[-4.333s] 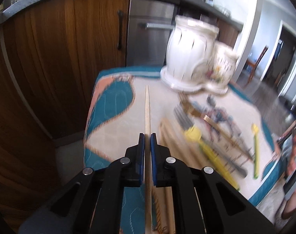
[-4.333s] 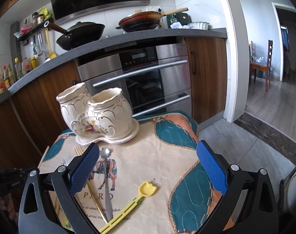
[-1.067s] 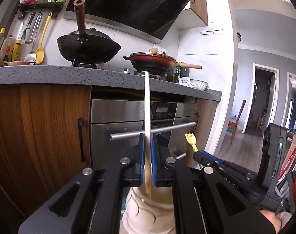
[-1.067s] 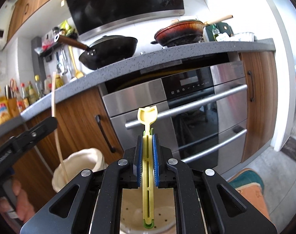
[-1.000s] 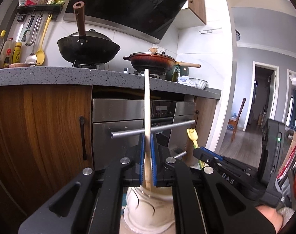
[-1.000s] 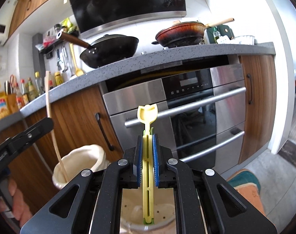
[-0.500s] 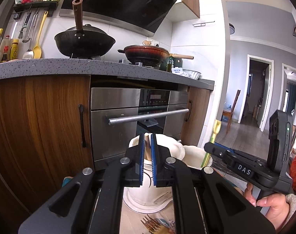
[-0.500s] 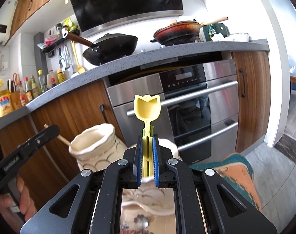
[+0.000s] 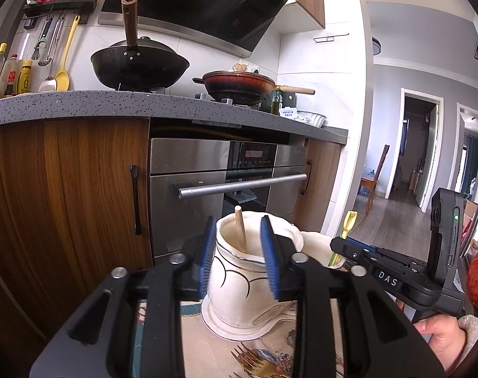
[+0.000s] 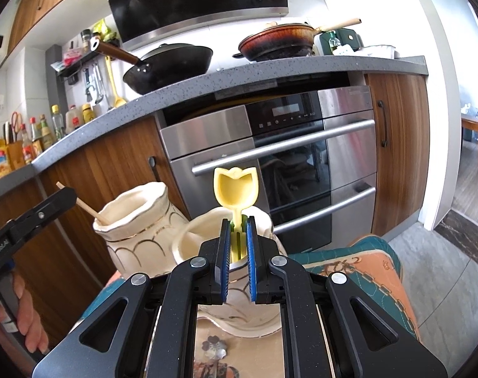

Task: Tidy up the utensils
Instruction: 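Open both grippers, dropping chopstick and yellow spoon into their pots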

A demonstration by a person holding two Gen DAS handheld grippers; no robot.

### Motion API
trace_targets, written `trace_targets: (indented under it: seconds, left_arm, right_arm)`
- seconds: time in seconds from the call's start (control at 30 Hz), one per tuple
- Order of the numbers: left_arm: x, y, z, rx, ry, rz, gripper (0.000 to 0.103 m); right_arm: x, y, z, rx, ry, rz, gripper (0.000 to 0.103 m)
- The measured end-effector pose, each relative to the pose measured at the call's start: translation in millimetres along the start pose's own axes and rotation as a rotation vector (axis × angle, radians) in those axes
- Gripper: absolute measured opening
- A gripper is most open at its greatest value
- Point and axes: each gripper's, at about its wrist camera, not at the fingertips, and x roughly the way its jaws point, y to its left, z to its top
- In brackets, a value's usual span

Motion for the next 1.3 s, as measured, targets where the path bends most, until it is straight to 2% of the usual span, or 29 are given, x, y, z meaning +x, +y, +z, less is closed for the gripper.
trace_targets:
  seconds: [0.13,0.3,0.33,0.4,0.43,0.5,0.53,0.67,0.77,1.0,1.2,1.3]
  left_arm:
    - [-3,0,-1,0.007,-0.009,0.011,0.047]
    - [-12,5,-5,-0.005,-0.021,0.030,0.078]
    - [-15,7,-7,-0.007,-0.019,0.041,0.080]
    - [-18,10,-11,-0.006,-0.002,0.056,0.088]
    - [-19,11,-14,-0.002,0.008,0.062,0.090]
    - [-23,13,-21,0.008,0.020,0.083,0.096]
    - [-25,14,-26,0.021,0.028,0.103,0.097]
    - [-33,13,-42,0.084,0.072,0.168,0.097]
    - [-40,17,-52,0.093,0.129,0.180,0.097]
    - [-58,32,-70,0.018,0.307,0.195,0.097]
    - [-68,30,-91,0.078,0.418,0.231,0.097]
    - [-69,28,-102,0.089,0.487,0.211,0.097]
  right_arm:
    - [-3,-1,1,-0.006,-0.016,-0.007,0.026]
    - [-11,-3,1,0.017,-0.030,-0.018,0.049]
    - [-13,-3,2,0.021,-0.031,-0.021,0.053]
    - [-19,-1,2,0.024,-0.042,-0.021,0.074]
    - [-24,0,2,0.024,-0.051,-0.015,0.077]
    - [-32,3,0,0.022,-0.067,-0.011,0.091]
    - [-36,3,-1,0.022,-0.075,-0.010,0.094]
    - [-51,8,-6,0.027,-0.075,-0.002,0.097]
    - [-59,10,-12,0.034,-0.057,0.005,0.098]
    - [-72,13,-31,0.031,0.009,-0.003,0.098]
    - [-69,9,-47,0.039,0.104,-0.027,0.098]
    - [-68,8,-53,0.034,0.133,-0.037,0.098]
